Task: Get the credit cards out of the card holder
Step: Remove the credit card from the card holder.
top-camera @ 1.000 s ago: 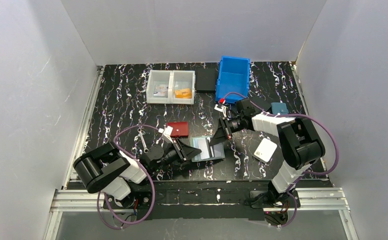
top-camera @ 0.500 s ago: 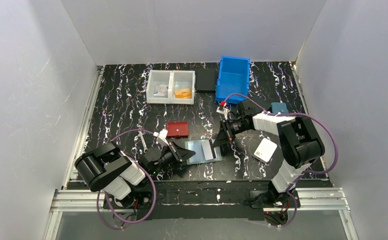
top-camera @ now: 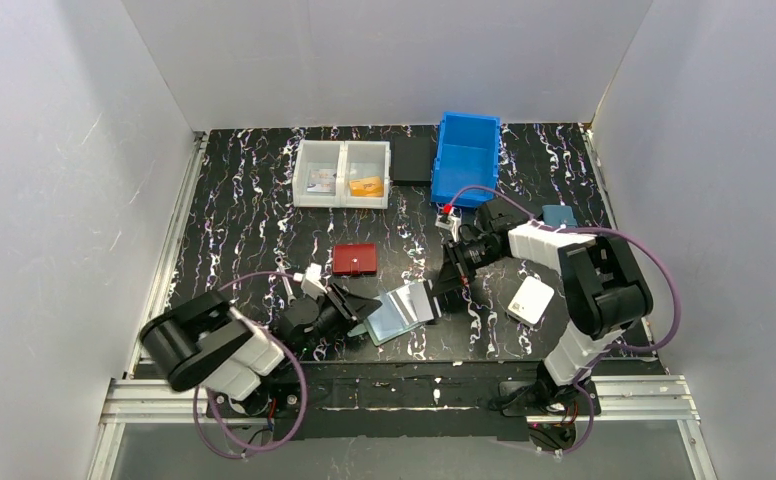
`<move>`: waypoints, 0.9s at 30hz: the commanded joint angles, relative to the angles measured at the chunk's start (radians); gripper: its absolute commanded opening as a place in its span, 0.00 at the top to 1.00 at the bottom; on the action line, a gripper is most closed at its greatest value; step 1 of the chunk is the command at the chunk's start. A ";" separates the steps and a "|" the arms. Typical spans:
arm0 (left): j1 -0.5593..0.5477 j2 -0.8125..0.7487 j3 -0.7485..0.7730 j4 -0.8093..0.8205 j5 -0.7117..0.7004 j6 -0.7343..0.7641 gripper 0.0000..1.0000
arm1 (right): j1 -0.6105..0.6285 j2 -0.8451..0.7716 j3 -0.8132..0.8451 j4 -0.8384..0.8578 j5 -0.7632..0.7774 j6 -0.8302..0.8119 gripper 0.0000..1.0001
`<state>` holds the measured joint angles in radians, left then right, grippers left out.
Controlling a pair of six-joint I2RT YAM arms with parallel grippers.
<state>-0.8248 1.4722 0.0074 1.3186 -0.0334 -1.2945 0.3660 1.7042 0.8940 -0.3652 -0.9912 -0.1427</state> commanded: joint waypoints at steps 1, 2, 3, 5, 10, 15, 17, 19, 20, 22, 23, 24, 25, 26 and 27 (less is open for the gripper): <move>0.007 -0.292 -0.086 -0.302 -0.030 0.024 0.72 | -0.004 -0.094 0.044 -0.029 -0.045 -0.084 0.99; 0.006 -0.392 -0.077 -0.401 -0.032 0.042 0.68 | -0.004 -0.107 0.043 -0.032 -0.044 -0.095 0.99; 0.006 -0.522 -0.064 -0.518 -0.038 0.066 0.64 | -0.004 -0.120 0.042 -0.033 -0.043 -0.103 0.99; 0.002 -0.741 -0.022 -0.824 -0.069 0.136 0.53 | -0.004 -0.136 0.040 -0.038 -0.051 -0.116 0.99; -0.003 -1.059 0.032 -1.062 -0.089 0.300 0.19 | -0.004 -0.123 0.057 -0.079 -0.147 -0.165 0.99; -0.003 -1.014 0.066 -0.990 0.050 0.373 0.08 | -0.004 -0.096 0.085 -0.176 -0.247 -0.258 0.99; -0.004 -0.930 0.078 -0.910 0.123 0.384 0.08 | -0.004 -0.093 0.087 -0.190 -0.270 -0.274 0.99; -0.005 -0.831 0.090 -0.823 0.171 0.392 0.08 | -0.004 -0.090 0.086 -0.195 -0.282 -0.279 0.99; -0.006 -0.778 0.097 -0.781 0.187 0.393 0.08 | -0.004 -0.088 0.086 -0.196 -0.286 -0.279 0.99; -0.010 -0.666 0.116 -0.696 0.211 0.397 0.08 | -0.004 -0.082 0.086 -0.199 -0.293 -0.279 0.99; -0.012 -0.619 0.129 -0.659 0.221 0.401 0.08 | -0.004 -0.078 0.086 -0.200 -0.297 -0.279 0.99; -0.016 -0.577 0.145 -0.626 0.229 0.407 0.08 | -0.004 -0.075 0.085 -0.201 -0.301 -0.279 0.99; -0.019 -0.536 0.161 -0.595 0.235 0.413 0.09 | -0.004 -0.072 0.085 -0.201 -0.305 -0.279 0.99; -0.023 -0.499 0.178 -0.569 0.240 0.418 0.09 | -0.004 -0.070 0.085 -0.202 -0.310 -0.279 0.99; -0.026 -0.460 0.195 -0.542 0.244 0.421 0.09 | -0.004 -0.068 0.086 -0.202 -0.315 -0.279 0.99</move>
<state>-0.8369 0.9149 0.1214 0.5961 0.1487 -0.9208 0.3660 1.6236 0.9463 -0.5412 -1.2439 -0.3970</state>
